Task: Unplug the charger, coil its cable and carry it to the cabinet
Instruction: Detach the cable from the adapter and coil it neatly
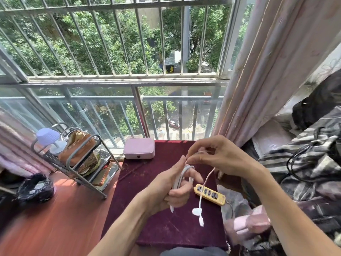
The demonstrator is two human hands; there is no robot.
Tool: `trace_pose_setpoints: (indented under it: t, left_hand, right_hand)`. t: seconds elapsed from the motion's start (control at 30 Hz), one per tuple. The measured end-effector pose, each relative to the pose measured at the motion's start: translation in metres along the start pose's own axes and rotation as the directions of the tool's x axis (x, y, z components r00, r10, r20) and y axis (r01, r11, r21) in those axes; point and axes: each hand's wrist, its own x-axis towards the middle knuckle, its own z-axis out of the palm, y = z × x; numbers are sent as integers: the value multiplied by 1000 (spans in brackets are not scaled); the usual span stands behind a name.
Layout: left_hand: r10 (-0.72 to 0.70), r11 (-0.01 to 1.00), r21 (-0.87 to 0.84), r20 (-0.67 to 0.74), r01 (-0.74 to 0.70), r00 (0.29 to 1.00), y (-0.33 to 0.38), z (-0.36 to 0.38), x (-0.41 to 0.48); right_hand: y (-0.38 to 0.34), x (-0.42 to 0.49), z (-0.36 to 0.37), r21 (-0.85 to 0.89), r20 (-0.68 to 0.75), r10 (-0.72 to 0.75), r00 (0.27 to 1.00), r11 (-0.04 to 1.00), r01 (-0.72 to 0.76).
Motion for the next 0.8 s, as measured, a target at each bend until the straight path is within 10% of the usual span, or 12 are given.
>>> trace_pose_setpoints:
  t: [0.37,0.8]
  left_hand:
    - [251,884,-375,-120,-278,960,21,9,-1]
    - [334,881,-196,-388,-431,859,37,-18,12]
  right_hand:
    - [62,-3,70,151,-281,115,953,986,-75]
    - [85,-7,140,-73,35,394,919,918,-391]
